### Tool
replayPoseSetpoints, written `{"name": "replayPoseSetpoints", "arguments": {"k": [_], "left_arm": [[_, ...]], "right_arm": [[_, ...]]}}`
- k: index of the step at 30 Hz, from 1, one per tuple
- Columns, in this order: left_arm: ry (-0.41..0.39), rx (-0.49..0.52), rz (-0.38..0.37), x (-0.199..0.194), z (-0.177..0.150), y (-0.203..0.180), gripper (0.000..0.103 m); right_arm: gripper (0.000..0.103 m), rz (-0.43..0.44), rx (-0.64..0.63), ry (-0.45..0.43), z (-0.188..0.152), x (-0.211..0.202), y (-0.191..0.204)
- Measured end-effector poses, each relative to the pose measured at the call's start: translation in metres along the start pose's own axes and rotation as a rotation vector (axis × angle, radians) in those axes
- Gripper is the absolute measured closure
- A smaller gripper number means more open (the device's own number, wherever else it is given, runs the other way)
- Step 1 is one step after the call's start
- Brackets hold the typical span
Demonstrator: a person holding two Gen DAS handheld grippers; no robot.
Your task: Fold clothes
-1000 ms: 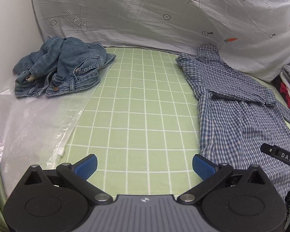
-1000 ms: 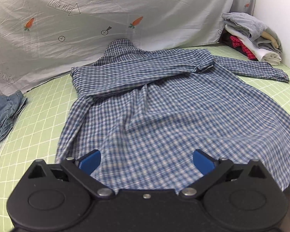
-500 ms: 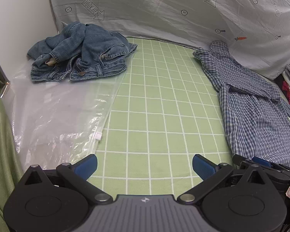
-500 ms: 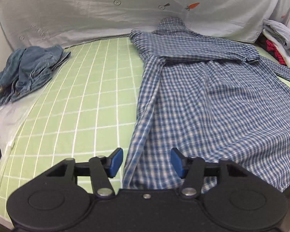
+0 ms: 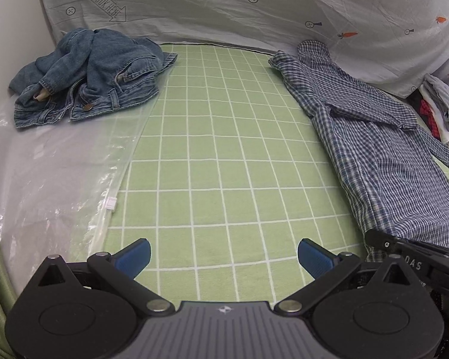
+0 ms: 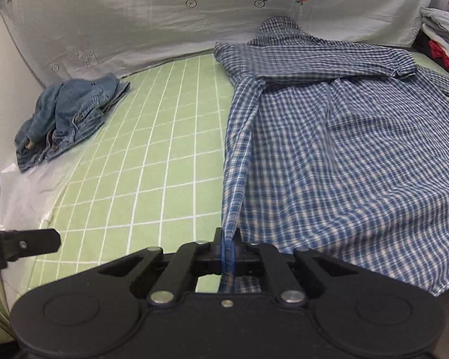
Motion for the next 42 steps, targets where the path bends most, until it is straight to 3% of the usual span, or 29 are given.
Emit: {"name": "replayPoseSetpoints", "arguments": {"k": [8, 16, 20, 25, 27, 30, 35, 42], "left_arm": [[-0.009, 0.026, -0.032, 0.002, 0.013, -0.068, 0.000], [0.008, 0.047, 0.052, 0.003, 0.008, -0.125, 0.000], [0.031, 0.065, 0.118, 0.006, 0.004, -0.145, 0.000], [0.047, 0.012, 0.164, 0.011, 0.011, -0.163, 0.000], [0.043, -0.018, 0.184, 0.015, 0.018, -0.172, 0.000], [0.041, -0.071, 0.205, 0.025, 0.032, -0.182, 0.000], [0.038, -0.159, 0.239, 0.043, 0.057, -0.199, 0.000], [0.054, -0.206, 0.308, 0.080, 0.103, -0.205, 0.000]], "right_arm": [[0.101, -0.034, 0.129, -0.068, 0.027, -0.044, -0.092], [0.098, -0.106, 0.071, 0.066, 0.021, -0.027, -0.179], [0.087, -0.105, -0.041, 0.189, 0.012, -0.008, -0.192], [0.064, -0.021, -0.142, 0.235, 0.029, -0.012, -0.197], [0.052, 0.013, -0.150, 0.220, 0.041, -0.018, -0.203], [0.044, 0.018, -0.153, 0.177, 0.066, -0.021, -0.221], [0.041, 0.007, -0.092, 0.122, 0.108, -0.020, -0.263], [0.041, -0.029, 0.029, 0.057, 0.163, 0.000, -0.323]]}}
Point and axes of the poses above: each gripper's, at about its wrist camera, not at the fingertips, and x roughly the way its jaws point, y to its left, z to its top, the point moved 4 cm from there along x, roughly the way its jaws point, and after that the axes turned 11 degrees about z, right-handed, at the moved point
